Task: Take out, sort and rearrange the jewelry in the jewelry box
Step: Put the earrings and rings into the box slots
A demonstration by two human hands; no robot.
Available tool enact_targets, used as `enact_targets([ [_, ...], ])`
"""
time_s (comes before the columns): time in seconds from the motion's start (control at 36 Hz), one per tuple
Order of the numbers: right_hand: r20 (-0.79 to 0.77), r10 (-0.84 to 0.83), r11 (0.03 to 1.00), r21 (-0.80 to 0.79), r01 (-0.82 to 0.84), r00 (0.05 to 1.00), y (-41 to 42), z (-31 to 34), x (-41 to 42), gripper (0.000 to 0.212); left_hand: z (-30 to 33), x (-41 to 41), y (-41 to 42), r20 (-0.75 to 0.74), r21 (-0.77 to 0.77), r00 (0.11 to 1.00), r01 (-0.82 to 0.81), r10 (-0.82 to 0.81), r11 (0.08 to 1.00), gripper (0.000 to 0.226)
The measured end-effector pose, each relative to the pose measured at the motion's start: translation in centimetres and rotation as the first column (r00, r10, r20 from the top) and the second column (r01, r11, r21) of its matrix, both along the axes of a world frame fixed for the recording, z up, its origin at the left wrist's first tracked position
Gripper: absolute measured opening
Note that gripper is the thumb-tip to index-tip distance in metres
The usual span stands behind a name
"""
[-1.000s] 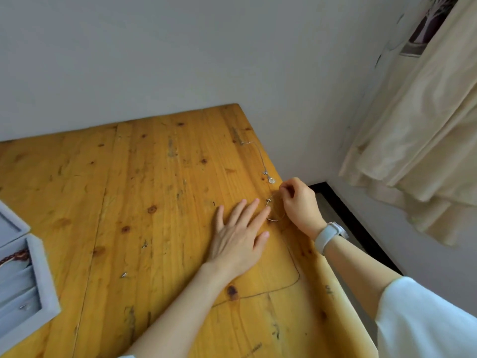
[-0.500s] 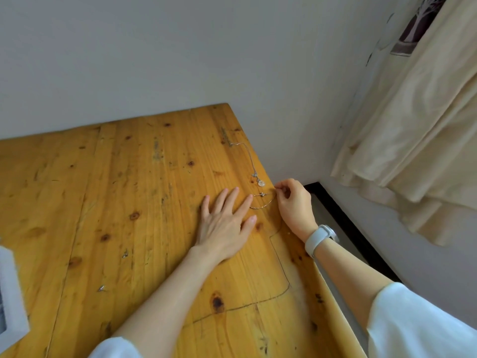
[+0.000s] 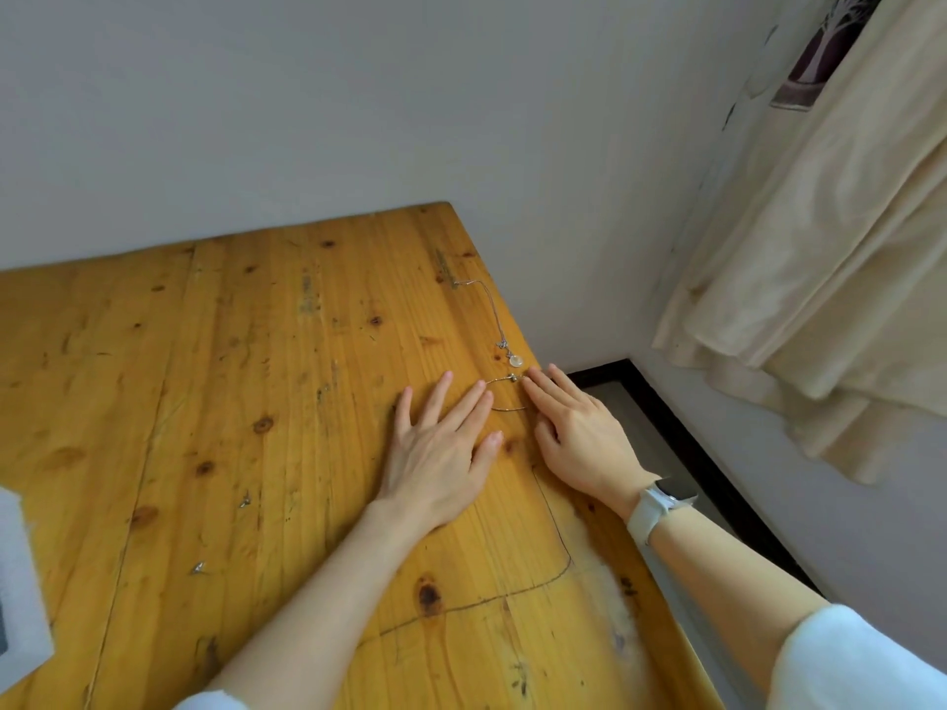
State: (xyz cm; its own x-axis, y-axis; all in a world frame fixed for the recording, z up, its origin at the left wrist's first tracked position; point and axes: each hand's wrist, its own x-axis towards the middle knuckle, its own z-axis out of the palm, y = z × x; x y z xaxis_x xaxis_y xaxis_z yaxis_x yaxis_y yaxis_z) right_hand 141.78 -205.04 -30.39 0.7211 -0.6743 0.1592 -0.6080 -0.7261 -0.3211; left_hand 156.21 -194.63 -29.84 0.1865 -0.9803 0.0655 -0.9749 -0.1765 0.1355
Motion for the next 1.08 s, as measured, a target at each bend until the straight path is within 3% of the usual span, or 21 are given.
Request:
enact_targets([
  [0.19, -0.015, -0.007, 0.992, 0.127, 0.009, 1.000, -0.1, 0.5, -0.2, 0.050, 0.0, 0.0, 0.0, -0.014, 0.014, 0.999, -0.029, 0.029, 0.999, 0.078],
  [0.36, 0.278, -0.046, 0.943, 0.329, -0.050, 0.959, 0.6, 1.4, -0.2, 0.041, 0.3, 0.0, 0.3, -0.084, 0.005, 0.996, -0.018, 0.018, 1.000, 0.053],
  [0.53, 0.416, -0.102, 0.981, 0.194, 0.021, 0.904, 2.4, 4.4, 1.1, 0.031, 1.9, 1.8, 2.8, -0.192, -0.147, 0.973, -0.160, 0.130, 0.976, 0.051],
  [0.64, 0.471, -0.012, 0.994, 0.104, -0.042, 0.882, 6.1, 5.5, 3.9, 0.028, 2.8, 2.8, 7.9, -0.219, -0.350, 0.944, -0.314, 0.248, 0.883, 0.045],
  [0.75, 0.401, 0.167, 0.972, 0.086, -0.219, 0.901, 10.9, 4.3, 7.7, 0.025, 2.4, 4.0, 14.7, -0.188, -0.370, 0.887, -0.462, 0.422, 0.806, 0.043],
  [0.89, 0.285, 0.325, 0.915, 0.147, -0.376, 0.902, 16.4, 2.3, 11.5, 0.027, 0.0, 6.5, 22.3, -0.106, -0.229, 0.858, -0.513, 0.503, 0.827, 0.046],
  [1.08, 0.206, 0.203, 0.958, 0.162, -0.238, 0.957, 18.3, 1.2, 15.4, 0.039, -1.4, 6.9, 25.4, -0.120, -0.204, 0.874, -0.486, 0.471, 0.850, 0.053],
])
